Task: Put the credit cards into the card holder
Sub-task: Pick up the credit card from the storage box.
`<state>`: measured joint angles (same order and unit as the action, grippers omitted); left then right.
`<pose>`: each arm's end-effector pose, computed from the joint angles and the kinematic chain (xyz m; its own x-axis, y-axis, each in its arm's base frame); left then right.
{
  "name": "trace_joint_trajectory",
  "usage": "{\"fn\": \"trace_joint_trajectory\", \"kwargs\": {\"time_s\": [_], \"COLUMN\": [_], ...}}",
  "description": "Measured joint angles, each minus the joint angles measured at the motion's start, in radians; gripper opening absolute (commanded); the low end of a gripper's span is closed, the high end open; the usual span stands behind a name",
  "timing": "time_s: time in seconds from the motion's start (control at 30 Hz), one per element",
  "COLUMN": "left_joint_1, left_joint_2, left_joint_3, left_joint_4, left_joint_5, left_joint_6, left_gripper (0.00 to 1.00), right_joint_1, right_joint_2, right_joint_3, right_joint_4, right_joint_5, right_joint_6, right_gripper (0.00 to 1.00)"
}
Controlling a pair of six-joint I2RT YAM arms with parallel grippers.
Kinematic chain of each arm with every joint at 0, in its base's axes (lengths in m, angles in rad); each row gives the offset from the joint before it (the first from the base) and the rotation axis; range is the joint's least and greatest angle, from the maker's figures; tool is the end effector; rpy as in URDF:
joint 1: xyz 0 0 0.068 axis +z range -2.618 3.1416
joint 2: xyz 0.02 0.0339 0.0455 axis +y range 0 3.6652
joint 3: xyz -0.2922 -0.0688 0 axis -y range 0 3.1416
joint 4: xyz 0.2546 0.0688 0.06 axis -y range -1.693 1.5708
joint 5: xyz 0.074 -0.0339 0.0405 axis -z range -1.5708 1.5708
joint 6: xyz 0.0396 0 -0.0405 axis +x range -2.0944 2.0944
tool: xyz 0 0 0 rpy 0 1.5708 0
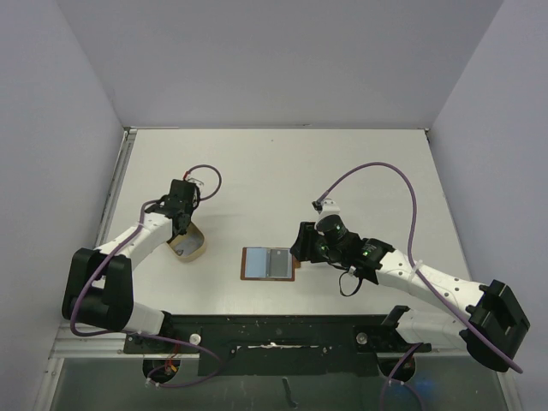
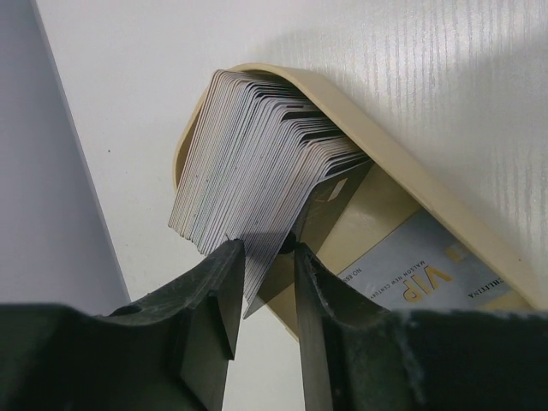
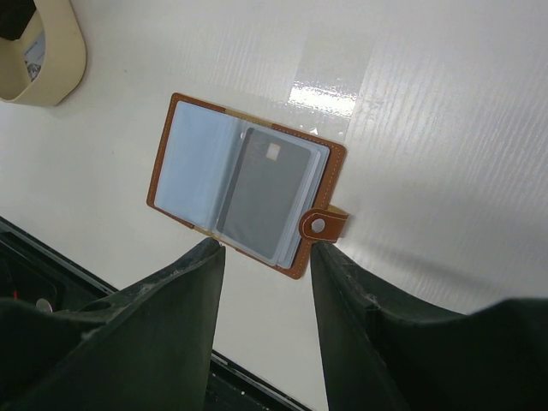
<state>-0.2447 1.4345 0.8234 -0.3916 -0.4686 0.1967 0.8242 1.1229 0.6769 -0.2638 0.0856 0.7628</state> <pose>0.2780 -0.0510 0.2139 -0.8059 0.3810 -0.4532 0.1406 0.8668 0.4785 0.1621 0.1703 0.2472 -0.7948 0.1546 -0.5868 -0.1910 0.8541 0.4838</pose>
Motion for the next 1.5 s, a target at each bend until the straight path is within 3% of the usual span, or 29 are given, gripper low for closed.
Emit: {"fn": "trace_joint_trajectory", "kwargs": {"time_s": [0.17,0.47,1.0,1.27,1.4,1.5], "left_joint_1": [-0.010,-0.037,-0.048,-0.048,-0.048,-0.048], "left_joint_2": [0.000,-0.024,-0.168,-0.229,-0.319,-0.389], "left_joint_3": [0.000,0.002,0.114,0.125,0.100,0.068], "left_joint_4": [0.000,-0.031,-0.167,-0.190,-0.166,-0.114], "left_joint_5": [-0.006,-0.003,0.122,0.358,0.526,0.661], "left_joint_6": [0.000,-0.013,-0.116,-0.244,-0.318,-0.386], "left_gripper": [0.21,0.00,0.00,0.00,0.00,0.00], "right_joint_1": [0.000,0.000,-0.001,-0.001,-0.001,-0.006], "right_joint_2": [0.001,0.011,0.052,0.071,0.060,0.045], "right_joint_3": [0.000,0.005,0.046,0.052,0.037,0.007], "right_joint_4": [0.000,0.000,-0.007,0.071,0.192,0.308], "right_joint_5": [0.000,-0.003,-0.009,-0.053,-0.102,-0.136], "right_joint_6": [0.000,0.002,0.016,0.055,0.093,0.136], "right_gripper": [0.45,0.46,0.46,0.48,0.60,0.64]}}
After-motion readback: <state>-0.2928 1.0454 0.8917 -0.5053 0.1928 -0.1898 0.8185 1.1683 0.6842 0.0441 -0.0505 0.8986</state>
